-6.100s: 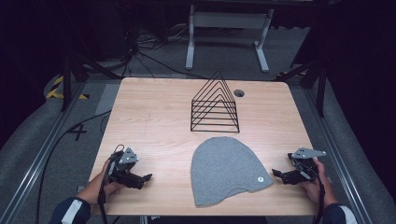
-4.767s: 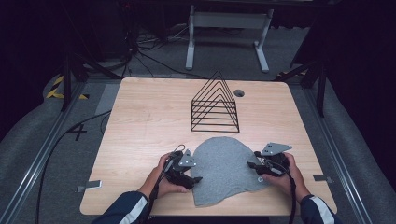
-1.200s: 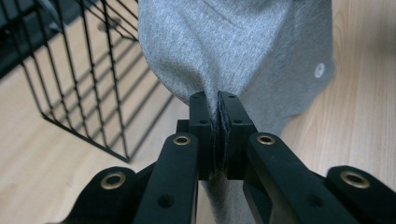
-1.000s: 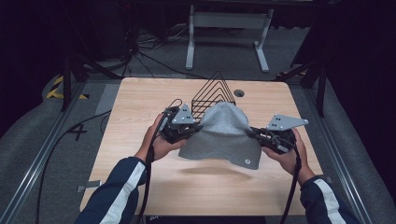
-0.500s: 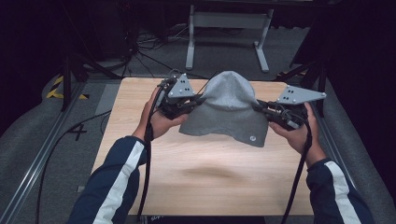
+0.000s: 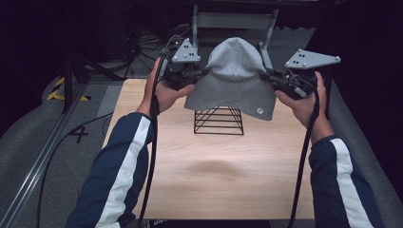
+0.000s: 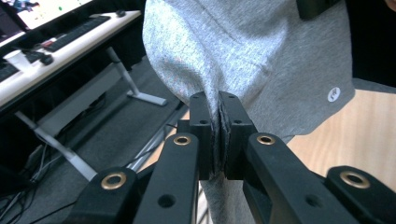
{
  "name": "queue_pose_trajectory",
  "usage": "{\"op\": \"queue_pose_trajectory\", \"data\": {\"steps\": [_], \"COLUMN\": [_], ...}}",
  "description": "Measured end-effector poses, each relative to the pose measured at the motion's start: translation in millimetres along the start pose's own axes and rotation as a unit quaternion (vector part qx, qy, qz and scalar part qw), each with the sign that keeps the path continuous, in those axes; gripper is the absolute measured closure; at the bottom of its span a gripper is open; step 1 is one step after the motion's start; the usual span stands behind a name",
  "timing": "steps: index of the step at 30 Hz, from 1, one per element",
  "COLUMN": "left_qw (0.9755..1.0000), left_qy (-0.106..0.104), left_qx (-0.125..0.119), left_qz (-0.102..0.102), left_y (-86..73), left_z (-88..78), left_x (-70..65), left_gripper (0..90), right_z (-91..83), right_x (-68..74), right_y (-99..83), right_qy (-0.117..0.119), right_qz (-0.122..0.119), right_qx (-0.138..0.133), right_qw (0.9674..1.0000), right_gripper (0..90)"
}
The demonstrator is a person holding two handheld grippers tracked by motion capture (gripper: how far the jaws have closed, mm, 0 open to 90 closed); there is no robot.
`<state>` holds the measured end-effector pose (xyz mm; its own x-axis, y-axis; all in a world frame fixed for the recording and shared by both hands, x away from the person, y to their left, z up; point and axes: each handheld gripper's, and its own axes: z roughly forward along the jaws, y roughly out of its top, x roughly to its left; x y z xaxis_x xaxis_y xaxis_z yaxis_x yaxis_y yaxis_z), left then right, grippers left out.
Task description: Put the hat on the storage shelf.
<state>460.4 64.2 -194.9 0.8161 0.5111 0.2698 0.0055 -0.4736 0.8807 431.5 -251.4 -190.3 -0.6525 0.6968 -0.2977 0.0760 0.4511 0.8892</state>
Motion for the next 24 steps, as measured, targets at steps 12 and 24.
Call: {"op": "queue_pose_trajectory", "data": {"steps": [12, 24], "left_qw": [0.9997, 0.9983], "left_qy": [0.012, 0.010], "left_qx": [0.005, 0.012], "left_qz": [-0.023, -0.055], "left_y": [2.4, -14.0], "left_z": [22.2, 43.9], "left_x": [25.4, 41.7], "left_gripper": [85.6, 85.6], "right_z": [24.0, 50.2], "right_x": [-16.1, -24.5], "right_y": [10.6, 0.6], "right_qy": [-0.006, 0.000], "right_qz": [0.003, 0.019], "right_qx": [0.004, 0.014], "right_qw": [1.0000, 0.9997], "right_gripper": [84.6, 84.6]}}
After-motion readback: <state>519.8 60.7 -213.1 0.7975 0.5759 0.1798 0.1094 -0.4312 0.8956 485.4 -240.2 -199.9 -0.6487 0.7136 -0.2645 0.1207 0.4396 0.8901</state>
